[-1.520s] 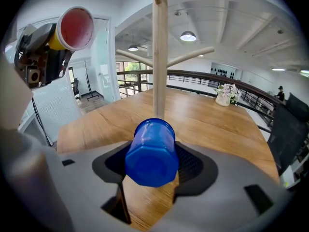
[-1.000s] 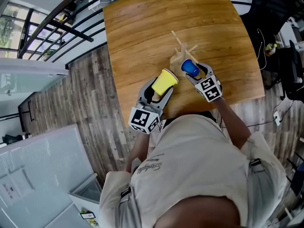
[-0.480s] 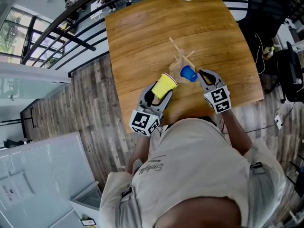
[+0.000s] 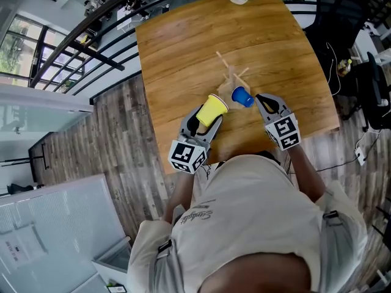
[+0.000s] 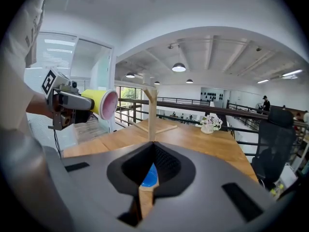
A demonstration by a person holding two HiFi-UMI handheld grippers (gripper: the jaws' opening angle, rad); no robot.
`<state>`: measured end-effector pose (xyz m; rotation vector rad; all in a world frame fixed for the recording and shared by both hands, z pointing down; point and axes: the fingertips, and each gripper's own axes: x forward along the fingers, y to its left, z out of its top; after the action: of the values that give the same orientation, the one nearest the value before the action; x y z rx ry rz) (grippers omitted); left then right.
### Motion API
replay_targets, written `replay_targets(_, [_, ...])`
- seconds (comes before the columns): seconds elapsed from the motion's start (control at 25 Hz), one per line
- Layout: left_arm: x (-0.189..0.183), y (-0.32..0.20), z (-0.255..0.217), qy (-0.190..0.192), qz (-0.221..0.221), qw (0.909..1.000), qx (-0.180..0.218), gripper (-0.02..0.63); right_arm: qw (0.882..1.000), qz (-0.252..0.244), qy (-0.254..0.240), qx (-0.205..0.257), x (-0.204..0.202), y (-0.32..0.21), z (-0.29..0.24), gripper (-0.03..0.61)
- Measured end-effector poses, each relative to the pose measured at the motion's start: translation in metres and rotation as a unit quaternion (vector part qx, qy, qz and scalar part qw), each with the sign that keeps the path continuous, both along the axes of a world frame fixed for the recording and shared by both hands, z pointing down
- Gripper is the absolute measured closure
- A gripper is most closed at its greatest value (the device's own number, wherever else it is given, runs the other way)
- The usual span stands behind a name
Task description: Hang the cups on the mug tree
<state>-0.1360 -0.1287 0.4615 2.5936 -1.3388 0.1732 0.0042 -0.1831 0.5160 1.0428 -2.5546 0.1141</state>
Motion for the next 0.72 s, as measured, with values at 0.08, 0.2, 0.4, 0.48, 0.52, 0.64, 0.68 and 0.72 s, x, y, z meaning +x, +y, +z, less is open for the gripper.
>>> replay_targets(0.08, [0.0,-0.003,0.004,-0.01,0.003,0.9999,-0.004,0.347,1.0,0.001,0.002,-0.002,0.002,0.002,0.002,0.584])
replay_targets(0.2, [0.001,-0.008,0.009,-0.022,0.012,0.9996,-0.014,0.347,1.0,0.009,0.001,-0.005,0.007,0.003,0.003,0.584])
replay_targets(0.4, [0.001,-0.018,0.021,-0.038,0.017,0.9986,-0.032,0.347,1.0,0.024,0.005,-0.012,0.018,0.003,0.006,0.584])
replay_targets(0.48, [0.002,-0.021,0.025,-0.041,0.019,0.9982,-0.039,0.347,1.0,0.026,0.002,-0.014,0.02,0.002,0.006,0.584])
replay_targets(0.52, [0.002,-0.023,0.027,-0.042,0.021,0.998,-0.042,0.347,1.0,0.027,-0.001,-0.015,0.02,0.002,0.006,0.584])
replay_targets(0.64, [0.002,-0.028,0.033,-0.048,0.024,0.9972,-0.052,0.347,1.0,0.025,-0.005,-0.016,0.019,0.001,0.006,0.584])
replay_targets(0.68, [0.001,-0.03,0.036,-0.051,0.024,0.9968,-0.056,0.347,1.0,0.025,-0.006,-0.017,0.018,0.001,0.006,0.584])
replay_targets(0.72, [0.0,-0.032,0.038,-0.053,0.023,0.9964,-0.061,0.347,0.999,0.025,-0.006,-0.018,0.018,0.001,0.007,0.584])
